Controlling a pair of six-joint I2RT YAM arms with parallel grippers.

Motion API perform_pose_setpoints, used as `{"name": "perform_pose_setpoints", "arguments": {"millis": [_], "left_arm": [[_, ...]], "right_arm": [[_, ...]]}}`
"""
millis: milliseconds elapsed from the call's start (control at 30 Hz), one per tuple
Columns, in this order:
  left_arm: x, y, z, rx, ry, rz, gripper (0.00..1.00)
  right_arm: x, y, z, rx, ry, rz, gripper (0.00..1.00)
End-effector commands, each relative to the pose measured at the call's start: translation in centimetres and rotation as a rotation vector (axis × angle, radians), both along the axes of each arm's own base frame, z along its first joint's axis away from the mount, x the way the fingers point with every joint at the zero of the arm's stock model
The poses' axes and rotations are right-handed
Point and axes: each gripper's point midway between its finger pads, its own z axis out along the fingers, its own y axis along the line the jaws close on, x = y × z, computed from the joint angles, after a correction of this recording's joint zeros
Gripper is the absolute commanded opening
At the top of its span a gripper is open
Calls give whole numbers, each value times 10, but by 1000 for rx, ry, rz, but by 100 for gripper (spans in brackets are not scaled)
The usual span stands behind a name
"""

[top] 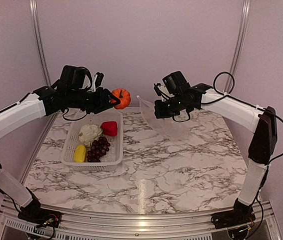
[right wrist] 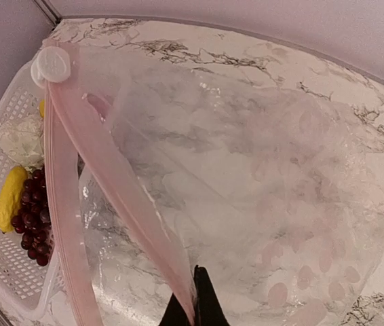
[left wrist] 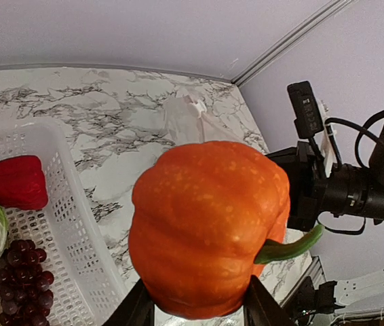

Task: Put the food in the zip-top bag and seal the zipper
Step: Pick up the fake vegetable from the bin, then place the fake vegetable in the zipper food storage bag.

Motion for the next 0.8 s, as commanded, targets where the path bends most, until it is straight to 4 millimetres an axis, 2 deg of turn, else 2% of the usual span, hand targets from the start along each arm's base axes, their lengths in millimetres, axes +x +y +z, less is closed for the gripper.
{"name": "perform_pose_setpoints", "arguments": {"millis": [0, 133, 267, 433, 767], "left_arm": [[0, -35, 36, -230, -39, -98, 36], [1, -54, 28, -242, -10, -132, 34], [3, -74, 8, -223, 46, -164, 33], [8, -90, -12, -208, 88, -172, 32], [20, -90, -55, -89, 188, -97, 27]], "right_arm": [[-4, 19, 14, 75, 18, 33, 0], [-4, 23, 18, 98, 15, 38, 0], [-5, 24, 20, 112, 17, 36, 0], [-8, 20, 22, 111, 12, 31, 0], [-11, 19, 43, 153, -8, 21, 0]]}}
